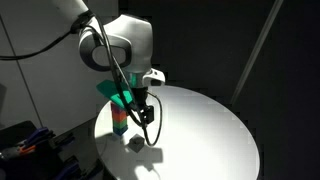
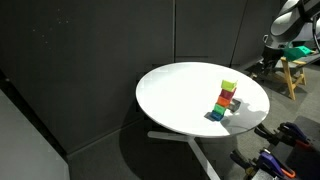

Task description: Put the grey block on top of the yellow block on the pile

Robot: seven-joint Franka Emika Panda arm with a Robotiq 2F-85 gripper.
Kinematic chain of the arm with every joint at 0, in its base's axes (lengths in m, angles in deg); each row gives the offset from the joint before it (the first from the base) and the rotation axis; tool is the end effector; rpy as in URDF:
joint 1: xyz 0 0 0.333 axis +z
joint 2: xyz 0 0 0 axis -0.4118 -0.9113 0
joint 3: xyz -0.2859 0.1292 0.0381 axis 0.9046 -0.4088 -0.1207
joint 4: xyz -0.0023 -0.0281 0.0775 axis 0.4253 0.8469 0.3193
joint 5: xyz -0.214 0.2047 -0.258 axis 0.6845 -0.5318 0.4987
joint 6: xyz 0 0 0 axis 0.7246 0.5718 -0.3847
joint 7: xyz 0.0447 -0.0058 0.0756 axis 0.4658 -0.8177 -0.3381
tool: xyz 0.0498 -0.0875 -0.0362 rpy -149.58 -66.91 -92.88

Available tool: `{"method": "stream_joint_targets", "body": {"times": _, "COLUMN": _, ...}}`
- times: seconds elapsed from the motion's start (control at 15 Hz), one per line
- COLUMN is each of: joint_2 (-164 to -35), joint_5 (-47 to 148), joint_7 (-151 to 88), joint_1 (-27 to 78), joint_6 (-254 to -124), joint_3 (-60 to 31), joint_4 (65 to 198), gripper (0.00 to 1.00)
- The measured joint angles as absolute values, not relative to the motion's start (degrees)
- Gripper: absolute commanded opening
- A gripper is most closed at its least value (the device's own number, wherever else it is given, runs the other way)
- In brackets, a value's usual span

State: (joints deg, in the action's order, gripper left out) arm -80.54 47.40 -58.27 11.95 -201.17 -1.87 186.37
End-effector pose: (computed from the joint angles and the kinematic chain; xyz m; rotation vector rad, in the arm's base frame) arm 0.3922 -0.2191 0.2819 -3.1329 0.2125 -0.0641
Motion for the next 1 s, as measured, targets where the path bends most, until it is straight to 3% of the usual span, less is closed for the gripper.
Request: {"method": "stream_joint_targets", "body": {"times": 1.0, "joint_2": -85.2, "joint_5": 44.1, "joint_7": -58.3, "joint_1": 12.0, "joint_6": -204.5, "joint_3": -4.2, "joint_4": 186.5, "gripper": 1.00}}
